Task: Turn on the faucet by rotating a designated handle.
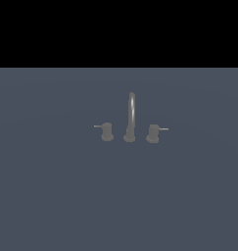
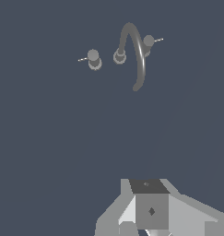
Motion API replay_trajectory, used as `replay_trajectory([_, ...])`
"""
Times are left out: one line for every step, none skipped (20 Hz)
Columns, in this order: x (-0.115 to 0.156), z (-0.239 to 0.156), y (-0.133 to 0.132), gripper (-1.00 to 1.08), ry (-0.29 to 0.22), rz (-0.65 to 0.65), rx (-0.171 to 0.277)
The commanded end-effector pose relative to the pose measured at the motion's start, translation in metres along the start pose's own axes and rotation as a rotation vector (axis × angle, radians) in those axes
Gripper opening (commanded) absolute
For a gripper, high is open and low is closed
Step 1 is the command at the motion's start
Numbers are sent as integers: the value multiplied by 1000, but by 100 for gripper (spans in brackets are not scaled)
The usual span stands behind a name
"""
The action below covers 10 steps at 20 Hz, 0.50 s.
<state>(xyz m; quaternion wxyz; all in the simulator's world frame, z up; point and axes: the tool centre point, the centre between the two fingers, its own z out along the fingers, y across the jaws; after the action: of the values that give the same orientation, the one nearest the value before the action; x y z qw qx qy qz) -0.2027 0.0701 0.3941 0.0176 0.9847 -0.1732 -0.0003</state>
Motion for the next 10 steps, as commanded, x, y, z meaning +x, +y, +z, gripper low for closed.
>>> replay_trajectory([6,14,-12,-100,-2,55,2])
replay_trajectory([9,19,-16,-100,-2,76,3])
replay_trajectory([12,25,-21,-100,-3,98,4])
replay_trajectory([15,30,-25,-100,-3,119,4])
replay_trajectory([18,36,-29,-100,-4,140,5])
replay_trajectory([21,41,-34,-100,-5,161,6])
replay_trajectory([24,46,-38,-100,-5,183,7])
replay_trajectory([27,52,-42,-100,-6,204,8])
replay_trajectory([31,57,-46,-100,-7,224,8])
replay_trajectory([34,62,-50,-100,-7,245,9])
